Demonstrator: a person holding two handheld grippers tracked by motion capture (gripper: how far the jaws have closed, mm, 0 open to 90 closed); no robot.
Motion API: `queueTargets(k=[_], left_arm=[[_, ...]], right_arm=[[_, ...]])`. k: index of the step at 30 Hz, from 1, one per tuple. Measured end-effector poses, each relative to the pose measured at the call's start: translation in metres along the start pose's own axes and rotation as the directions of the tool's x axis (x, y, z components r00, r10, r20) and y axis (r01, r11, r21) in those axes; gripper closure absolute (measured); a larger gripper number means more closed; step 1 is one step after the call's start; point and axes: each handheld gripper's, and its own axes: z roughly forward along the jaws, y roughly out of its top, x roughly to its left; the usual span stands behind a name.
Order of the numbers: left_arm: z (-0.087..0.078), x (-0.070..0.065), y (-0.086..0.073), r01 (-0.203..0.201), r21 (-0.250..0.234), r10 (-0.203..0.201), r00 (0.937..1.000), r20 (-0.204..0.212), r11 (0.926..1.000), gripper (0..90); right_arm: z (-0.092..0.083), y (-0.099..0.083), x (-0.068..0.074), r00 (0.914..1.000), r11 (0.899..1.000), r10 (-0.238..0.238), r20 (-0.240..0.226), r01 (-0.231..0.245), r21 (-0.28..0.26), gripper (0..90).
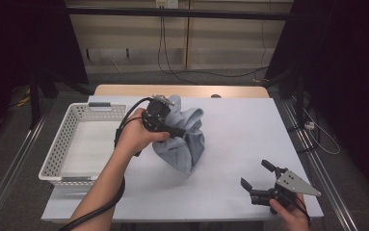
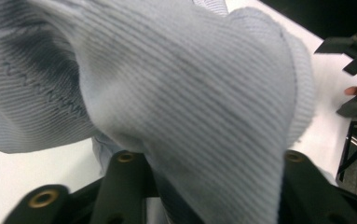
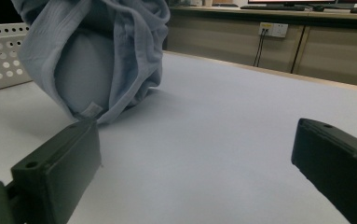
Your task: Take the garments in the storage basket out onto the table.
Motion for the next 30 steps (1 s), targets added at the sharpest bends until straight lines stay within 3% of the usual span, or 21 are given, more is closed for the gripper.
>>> queueTargets(k=[4, 11, 17, 20, 25, 27, 30], left_arm=[[0.001, 0.007, -0.012, 0.026, 0.000, -0.026, 0.9996, -0.014, 0.9997, 53.4], [-0.004, 0.019, -0.036, 0.052, 0.009, -0.051, 0.9927, -0.109, 0.9986, 36.8], [-0.009, 0.025, -0.056, 0.066, -0.045, -0.072, 0.9860, -0.150, 0.9968, 25.4], [-0.010, 0.026, -0.063, 0.070, -0.056, -0.078, 0.9804, -0.181, 0.9960, 21.3], [-0.011, 0.030, -0.074, 0.058, -0.094, -0.075, 0.9798, -0.185, 0.9939, 16.8], [-0.012, 0.032, -0.077, 0.075, -0.103, -0.092, 0.9797, -0.178, 0.9919, 14.9], [-0.014, 0.033, -0.081, 0.077, -0.110, -0.099, 0.9733, -0.207, 0.9909, 12.2]], right_arm=[[0.001, 0.000, 0.001, 1.0000, 1.000, -0.001, -0.005, 0.001, 0.007, 0.5], [0.009, 0.002, 0.005, 0.9997, 0.999, -0.006, -0.025, 0.007, 0.046, 0.5], [0.020, 0.008, 0.010, 0.9987, 0.996, -0.032, -0.040, 0.036, 0.086, 0.6], [0.030, 0.010, 0.011, 0.9985, 0.991, -0.036, -0.042, 0.040, 0.124, 0.9], [0.050, 0.012, 0.008, 0.9989, 0.983, -0.003, -0.046, 0.011, 0.185, 2.9], [0.058, 0.014, 0.008, 0.9990, 0.980, 0.001, -0.045, 0.008, 0.200, 2.8], [0.071, 0.017, 0.009, 0.9988, 0.978, 0.001, -0.050, 0.010, 0.208, 4.3]])
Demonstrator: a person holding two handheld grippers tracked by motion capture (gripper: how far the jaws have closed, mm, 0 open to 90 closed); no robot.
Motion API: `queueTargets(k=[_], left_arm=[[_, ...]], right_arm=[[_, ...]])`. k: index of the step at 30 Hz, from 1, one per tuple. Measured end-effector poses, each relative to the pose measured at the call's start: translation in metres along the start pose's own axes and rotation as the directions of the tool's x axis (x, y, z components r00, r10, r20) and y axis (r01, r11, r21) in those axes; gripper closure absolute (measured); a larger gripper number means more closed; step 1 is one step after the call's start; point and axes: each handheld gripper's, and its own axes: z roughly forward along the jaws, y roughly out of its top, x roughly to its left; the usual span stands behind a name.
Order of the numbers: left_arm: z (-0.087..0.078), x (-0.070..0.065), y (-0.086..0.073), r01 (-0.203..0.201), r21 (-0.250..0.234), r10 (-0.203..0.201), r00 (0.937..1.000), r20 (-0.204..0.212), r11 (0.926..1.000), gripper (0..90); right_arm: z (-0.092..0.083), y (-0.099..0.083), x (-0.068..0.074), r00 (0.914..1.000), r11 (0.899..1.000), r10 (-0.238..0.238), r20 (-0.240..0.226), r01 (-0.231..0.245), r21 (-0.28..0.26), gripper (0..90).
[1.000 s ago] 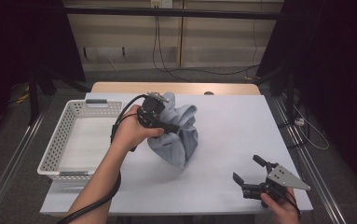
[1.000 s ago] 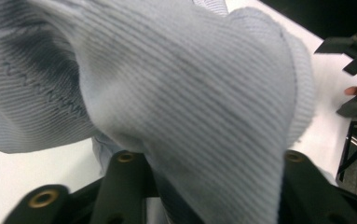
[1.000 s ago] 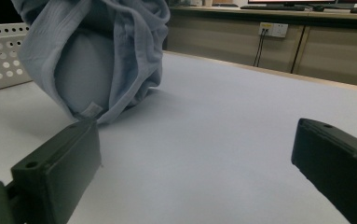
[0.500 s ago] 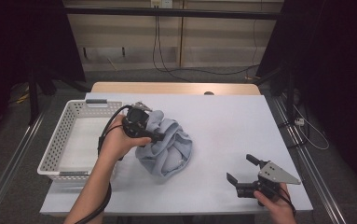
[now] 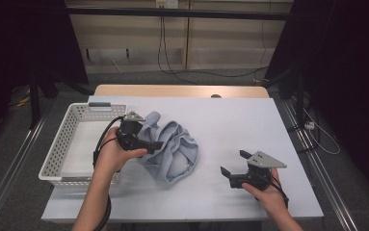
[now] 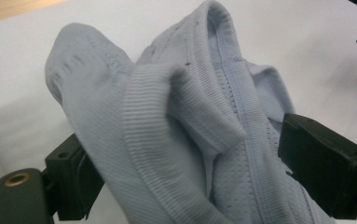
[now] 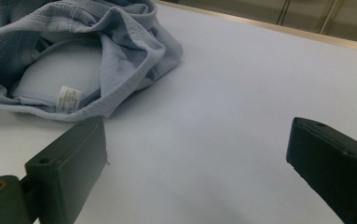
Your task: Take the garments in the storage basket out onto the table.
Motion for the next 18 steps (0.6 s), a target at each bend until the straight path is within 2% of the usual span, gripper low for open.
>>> queueTargets(k=[1, 4, 5, 9, 12, 16, 18], left_arm=[[0.000, 0.000, -0.001, 0.010, -0.002, -0.010, 1.0000, 0.002, 1.0000, 11.6], [-0.003, 0.002, -0.002, 0.000, 0.011, 0.000, 0.9998, -0.018, 0.9999, 11.4], [-0.003, 0.002, -0.002, 0.009, 0.000, -0.008, 0.9997, -0.021, 1.0000, 11.4], [-0.004, 0.004, -0.007, 0.011, 0.010, -0.011, 0.9995, -0.029, 0.9999, 11.4], [-0.004, 0.006, -0.010, 0.033, 0.004, -0.033, 0.9992, -0.024, 0.9994, 11.4], [-0.007, 0.006, -0.008, 0.036, -0.001, -0.036, 0.9989, -0.030, 0.9994, 11.6], [-0.007, 0.005, -0.007, 0.030, -0.002, -0.030, 0.9990, -0.032, 0.9996, 11.7]], right_arm=[[0.004, 0.002, 0.001, 0.9999, 1.000, -0.001, -0.011, 0.001, 0.006, 4.7], [0.017, 0.008, 0.005, 0.9992, 1.000, -0.019, -0.035, 0.020, 0.024, 8.7], [0.023, 0.010, 0.007, 0.9980, 0.999, -0.012, -0.062, 0.014, 0.029, 11.7], [0.042, 0.018, 0.014, 0.9953, 0.999, 0.011, -0.096, -0.006, 0.048, 17.0], [0.052, 0.020, 0.019, 0.9921, 0.997, 0.026, -0.122, -0.017, 0.070, 22.9], [0.065, 0.024, 0.025, 0.9850, 0.992, 0.047, -0.166, -0.027, 0.121, 32.7], [0.071, 0.025, 0.028, 0.9847, 0.990, 0.051, -0.167, -0.028, 0.138, 33.9]])
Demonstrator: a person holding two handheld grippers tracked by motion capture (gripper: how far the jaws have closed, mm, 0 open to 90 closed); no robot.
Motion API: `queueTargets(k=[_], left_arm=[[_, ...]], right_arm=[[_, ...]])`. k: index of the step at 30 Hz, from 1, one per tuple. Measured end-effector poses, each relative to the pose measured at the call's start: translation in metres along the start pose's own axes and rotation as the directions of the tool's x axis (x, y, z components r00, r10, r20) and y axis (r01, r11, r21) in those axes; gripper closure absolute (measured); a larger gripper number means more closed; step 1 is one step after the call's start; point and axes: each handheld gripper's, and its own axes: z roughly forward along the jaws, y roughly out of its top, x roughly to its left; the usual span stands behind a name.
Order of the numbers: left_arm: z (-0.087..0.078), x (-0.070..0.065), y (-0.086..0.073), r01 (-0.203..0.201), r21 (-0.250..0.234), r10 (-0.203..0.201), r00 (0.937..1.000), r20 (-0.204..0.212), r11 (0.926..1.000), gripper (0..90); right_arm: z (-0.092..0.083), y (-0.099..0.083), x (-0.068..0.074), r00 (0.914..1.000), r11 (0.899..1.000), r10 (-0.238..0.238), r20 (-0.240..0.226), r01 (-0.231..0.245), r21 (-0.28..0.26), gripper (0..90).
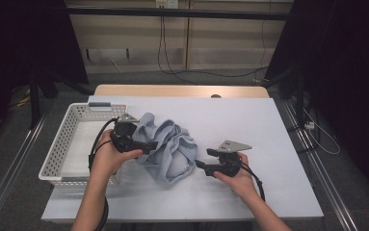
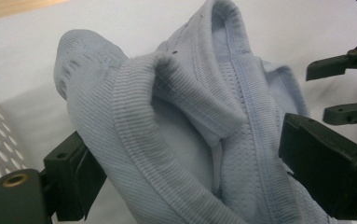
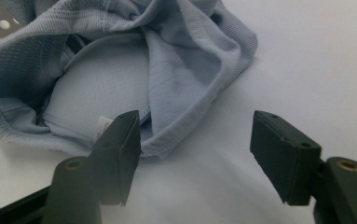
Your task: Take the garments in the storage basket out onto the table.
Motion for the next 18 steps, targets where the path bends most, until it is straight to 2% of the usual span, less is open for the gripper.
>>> queueTargets(k=[3, 6, 7, 8, 9, 13, 18], left_arm=[[0.002, -0.001, 0.001, 0.000, -0.010, 0.000, 0.9999, 0.011, 1.0000, 11.7], [0.003, -0.002, 0.001, -0.006, -0.005, 0.006, 1.0000, 0.006, 1.0000, 11.7], [0.003, -0.002, 0.001, -0.004, -0.007, 0.004, 0.9999, 0.009, 1.0000, 11.7], [0.003, -0.002, 0.001, -0.007, -0.006, 0.007, 0.9999, 0.010, 1.0000, 11.7], [0.003, -0.002, 0.001, -0.005, -0.008, 0.005, 1.0000, 0.008, 1.0000, 11.8], [0.003, -0.002, 0.001, -0.003, -0.013, 0.003, 0.9998, 0.018, 0.9999, 12.3], [0.010, -0.006, 0.001, -0.005, -0.001, 0.005, 0.9994, 0.034, 1.0000, 13.1]], right_arm=[[0.008, 0.001, 0.005, 0.9994, 1.000, 0.009, -0.032, -0.008, 0.026, 42.5], [0.015, 0.002, 0.010, 0.9993, 0.998, 0.005, -0.038, -0.003, 0.063, 57.6], [0.017, 0.002, 0.011, 0.9996, 0.998, 0.007, -0.028, -0.005, 0.064, 64.3], [0.019, 0.002, 0.012, 0.9992, 0.997, 0.016, -0.036, -0.014, 0.072, 78.5], [0.020, 0.002, 0.012, 0.9990, 0.997, 0.011, -0.044, -0.008, 0.075, 88.0], [0.007, 0.005, 0.010, 0.9997, 0.998, -0.012, -0.021, 0.013, 0.060, 89.8], [-0.023, 0.001, -0.016, 0.9986, 0.999, 0.043, 0.031, -0.044, 0.012, 90.0]])
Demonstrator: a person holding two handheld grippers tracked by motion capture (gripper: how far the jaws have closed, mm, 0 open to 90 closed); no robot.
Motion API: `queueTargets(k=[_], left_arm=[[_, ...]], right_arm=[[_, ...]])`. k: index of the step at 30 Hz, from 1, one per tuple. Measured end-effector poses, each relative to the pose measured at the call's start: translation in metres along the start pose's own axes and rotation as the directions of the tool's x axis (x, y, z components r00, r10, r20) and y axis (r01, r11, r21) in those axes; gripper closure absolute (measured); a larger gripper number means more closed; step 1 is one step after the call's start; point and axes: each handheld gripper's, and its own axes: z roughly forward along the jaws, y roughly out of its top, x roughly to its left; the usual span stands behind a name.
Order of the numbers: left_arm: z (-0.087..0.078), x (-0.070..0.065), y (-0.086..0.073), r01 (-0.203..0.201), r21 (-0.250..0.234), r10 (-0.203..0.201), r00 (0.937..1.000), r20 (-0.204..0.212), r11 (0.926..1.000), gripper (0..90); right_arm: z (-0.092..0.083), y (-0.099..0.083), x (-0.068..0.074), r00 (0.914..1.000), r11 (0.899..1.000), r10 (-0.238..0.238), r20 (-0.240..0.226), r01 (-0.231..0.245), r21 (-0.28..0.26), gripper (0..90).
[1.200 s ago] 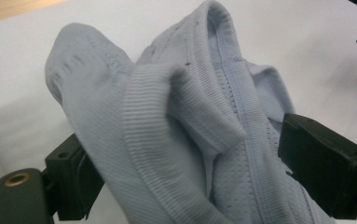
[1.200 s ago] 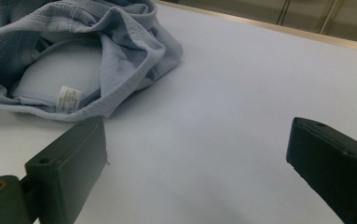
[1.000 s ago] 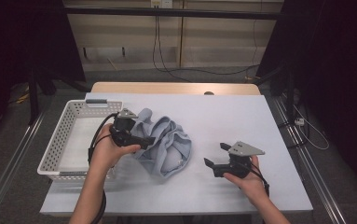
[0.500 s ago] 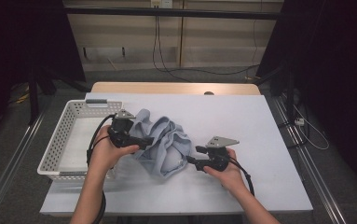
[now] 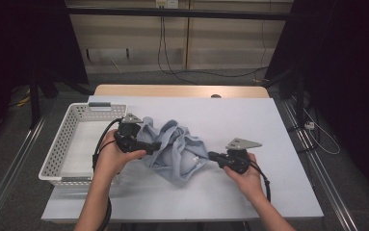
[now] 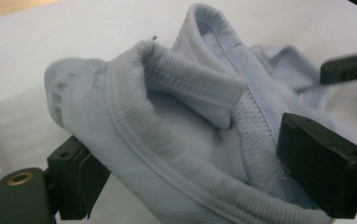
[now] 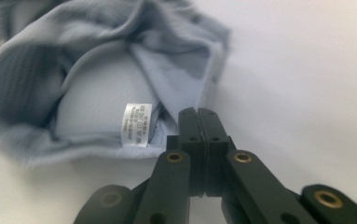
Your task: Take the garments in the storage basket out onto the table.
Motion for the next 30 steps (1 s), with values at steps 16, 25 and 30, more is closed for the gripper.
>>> queueTargets(k=[16, 25, 30], left_arm=[[0.008, -0.005, -0.006, -0.033, 0.036, 0.033, 0.9994, -0.007, 0.9988, 13.8], [0.007, -0.007, -0.009, -0.041, 0.045, 0.041, 0.9992, -0.001, 0.9982, 13.4], [0.012, -0.010, -0.008, -0.047, 0.053, 0.047, 0.9989, 0.002, 0.9975, 13.2]], right_arm=[[-0.036, -0.008, -0.052, 0.9838, 0.999, 0.041, 0.175, -0.039, -0.018, 89.6], [-0.030, 0.001, -0.040, 0.9900, 0.997, 0.067, 0.124, -0.061, -0.051, 55.8], [-0.031, 0.006, -0.029, 0.9931, 0.995, 0.078, 0.087, -0.072, -0.068, 42.2]])
